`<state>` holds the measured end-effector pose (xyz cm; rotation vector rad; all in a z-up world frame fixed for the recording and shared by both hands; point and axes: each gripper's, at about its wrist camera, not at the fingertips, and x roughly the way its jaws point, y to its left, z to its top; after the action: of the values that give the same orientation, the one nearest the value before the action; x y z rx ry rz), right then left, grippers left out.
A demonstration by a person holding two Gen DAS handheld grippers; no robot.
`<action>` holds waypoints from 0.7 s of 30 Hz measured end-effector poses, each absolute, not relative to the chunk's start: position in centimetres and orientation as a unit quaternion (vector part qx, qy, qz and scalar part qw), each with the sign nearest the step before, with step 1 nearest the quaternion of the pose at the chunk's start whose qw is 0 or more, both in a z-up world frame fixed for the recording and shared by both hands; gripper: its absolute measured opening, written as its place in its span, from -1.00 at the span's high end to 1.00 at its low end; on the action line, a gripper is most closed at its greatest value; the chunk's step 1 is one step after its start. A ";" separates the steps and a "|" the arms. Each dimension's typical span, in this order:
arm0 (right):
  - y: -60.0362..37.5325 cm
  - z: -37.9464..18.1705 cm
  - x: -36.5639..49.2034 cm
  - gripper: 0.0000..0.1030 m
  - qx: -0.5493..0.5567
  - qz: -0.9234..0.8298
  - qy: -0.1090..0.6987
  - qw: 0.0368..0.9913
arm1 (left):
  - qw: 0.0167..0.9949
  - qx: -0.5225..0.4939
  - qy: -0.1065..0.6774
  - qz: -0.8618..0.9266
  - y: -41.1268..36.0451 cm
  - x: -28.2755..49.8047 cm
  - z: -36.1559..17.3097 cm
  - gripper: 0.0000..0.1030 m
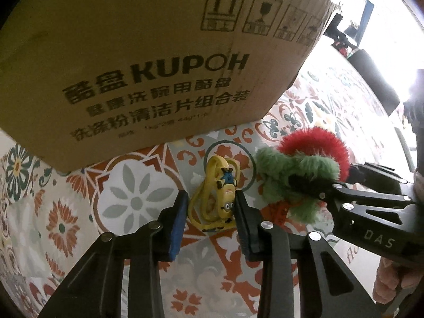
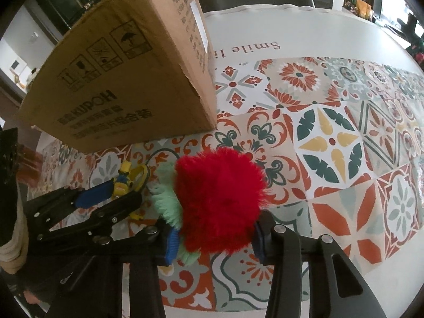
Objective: Organize soft objects
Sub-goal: 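Grasp the yellow Minion keychain with the left tool while the right tool grasps the red fuzzy toy, then carry the keychain with the left tool while the right tool carries the fuzzy toy over the box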
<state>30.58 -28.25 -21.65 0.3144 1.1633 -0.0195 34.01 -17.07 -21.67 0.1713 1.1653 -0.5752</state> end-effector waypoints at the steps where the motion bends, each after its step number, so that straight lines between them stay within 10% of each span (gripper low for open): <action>1: -28.2 -21.5 30.4 0.14 0.148 -0.009 0.546 0.825 | 0.794 0.076 0.541 -0.267 -16.5 33.7 -21.6 0.33; 21: -26.4 -16.2 26.0 0.14 0.153 0.003 0.500 0.852 | 0.829 0.030 0.497 -0.254 -10.3 27.5 -16.2 0.33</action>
<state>26.04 -26.44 -16.20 0.3226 1.0527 0.0069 27.48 -10.35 -16.18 0.0632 1.0541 -0.5386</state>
